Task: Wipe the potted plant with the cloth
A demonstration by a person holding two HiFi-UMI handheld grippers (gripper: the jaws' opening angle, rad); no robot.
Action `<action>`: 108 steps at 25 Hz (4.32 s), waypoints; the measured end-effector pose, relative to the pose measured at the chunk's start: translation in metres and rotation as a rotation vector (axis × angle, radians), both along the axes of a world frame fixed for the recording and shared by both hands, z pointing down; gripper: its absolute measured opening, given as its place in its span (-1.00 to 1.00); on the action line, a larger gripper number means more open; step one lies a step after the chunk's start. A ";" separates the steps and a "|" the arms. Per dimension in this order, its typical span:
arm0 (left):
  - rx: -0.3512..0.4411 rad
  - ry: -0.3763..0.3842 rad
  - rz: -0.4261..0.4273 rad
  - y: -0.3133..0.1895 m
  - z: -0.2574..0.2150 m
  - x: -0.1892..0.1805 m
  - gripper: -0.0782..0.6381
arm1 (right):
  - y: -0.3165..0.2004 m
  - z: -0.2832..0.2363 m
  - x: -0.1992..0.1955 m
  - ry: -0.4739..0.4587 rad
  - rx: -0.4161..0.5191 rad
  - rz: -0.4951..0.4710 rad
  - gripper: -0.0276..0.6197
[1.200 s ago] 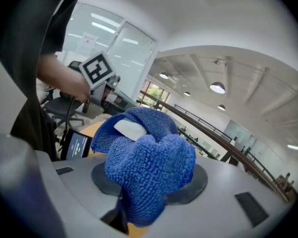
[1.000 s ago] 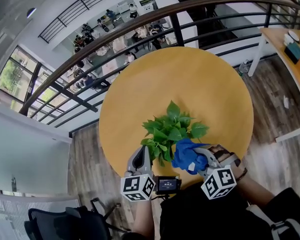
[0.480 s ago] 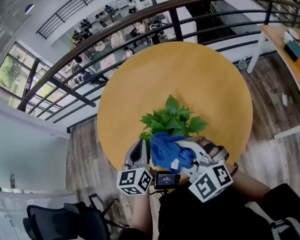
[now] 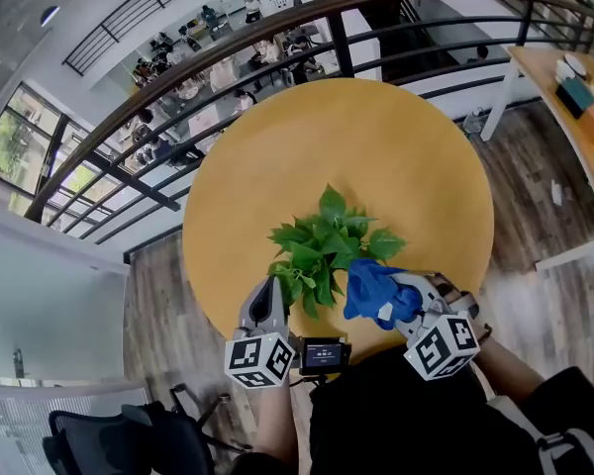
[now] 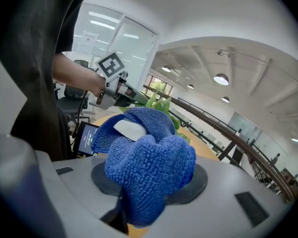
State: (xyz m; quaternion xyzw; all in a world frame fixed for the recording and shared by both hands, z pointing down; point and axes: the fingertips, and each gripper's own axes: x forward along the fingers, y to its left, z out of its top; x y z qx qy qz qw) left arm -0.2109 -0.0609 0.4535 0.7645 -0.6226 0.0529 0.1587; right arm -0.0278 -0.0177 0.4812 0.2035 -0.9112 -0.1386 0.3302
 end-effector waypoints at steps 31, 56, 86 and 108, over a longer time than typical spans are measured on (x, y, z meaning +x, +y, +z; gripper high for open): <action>-0.011 -0.013 -0.009 -0.011 -0.001 -0.001 -0.79 | -0.168 0.038 0.013 0.055 -0.213 0.028 -0.38; -0.016 -0.021 -0.001 -0.009 0.000 0.002 -0.79 | -0.181 -0.009 -0.063 -0.024 -0.173 -0.083 -0.38; -0.019 -0.026 0.003 -0.011 0.003 0.006 -0.79 | -0.073 0.144 0.092 0.166 -0.506 0.231 -0.38; -0.024 -0.025 0.009 -0.004 0.003 0.007 -0.79 | -0.096 0.054 0.113 0.007 -0.335 0.352 -0.38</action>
